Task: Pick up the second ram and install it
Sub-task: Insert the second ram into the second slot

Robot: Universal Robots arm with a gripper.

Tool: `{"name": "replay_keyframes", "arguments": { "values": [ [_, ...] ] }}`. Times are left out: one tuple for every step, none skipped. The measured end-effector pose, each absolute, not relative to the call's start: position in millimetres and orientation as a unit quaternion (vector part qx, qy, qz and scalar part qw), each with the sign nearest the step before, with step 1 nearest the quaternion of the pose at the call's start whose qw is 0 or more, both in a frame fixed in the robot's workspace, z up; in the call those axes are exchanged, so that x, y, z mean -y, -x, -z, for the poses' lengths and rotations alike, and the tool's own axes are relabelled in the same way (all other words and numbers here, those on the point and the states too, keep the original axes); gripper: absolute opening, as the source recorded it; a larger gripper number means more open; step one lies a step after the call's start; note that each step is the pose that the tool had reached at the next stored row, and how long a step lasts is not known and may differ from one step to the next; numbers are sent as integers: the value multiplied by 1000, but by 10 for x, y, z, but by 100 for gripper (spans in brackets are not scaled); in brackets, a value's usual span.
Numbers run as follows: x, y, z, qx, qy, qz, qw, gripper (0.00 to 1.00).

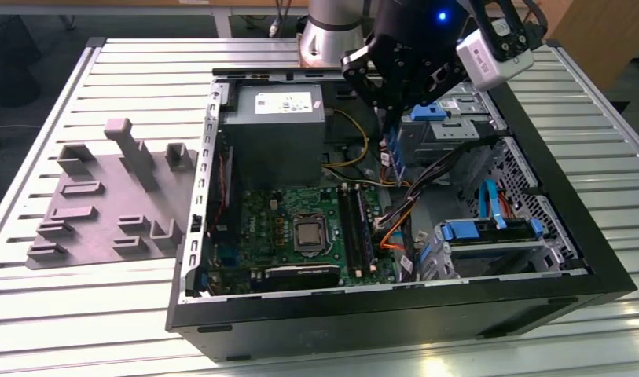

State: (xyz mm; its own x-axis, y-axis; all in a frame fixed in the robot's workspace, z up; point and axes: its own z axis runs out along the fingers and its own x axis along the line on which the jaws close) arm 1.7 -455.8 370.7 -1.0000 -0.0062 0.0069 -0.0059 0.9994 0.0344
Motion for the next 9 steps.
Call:
{"name": "replay_keyframes", "arguments": {
  "values": [
    [4558, -12, -3705, 1000, -3, 17, 4, 14],
    [4558, -11, -3703, 1000, -3, 17, 4, 14],
    [4558, -8, -3701, 1000, -3, 17, 4, 14],
    [4558, -6, -3700, 1000, -3, 17, 4, 14],
    [4558, -5, -3699, 1000, -3, 17, 4, 14],
    [4558, -5, -3699, 1000, -3, 17, 4, 14],
    [4558, -4, -3699, 1000, -3, 17, 4, 14],
    [4558, -4, -3699, 1000, -3, 17, 4, 14],
    [4558, -4, -3699, 1000, -3, 17, 4, 14]
  ]
}}
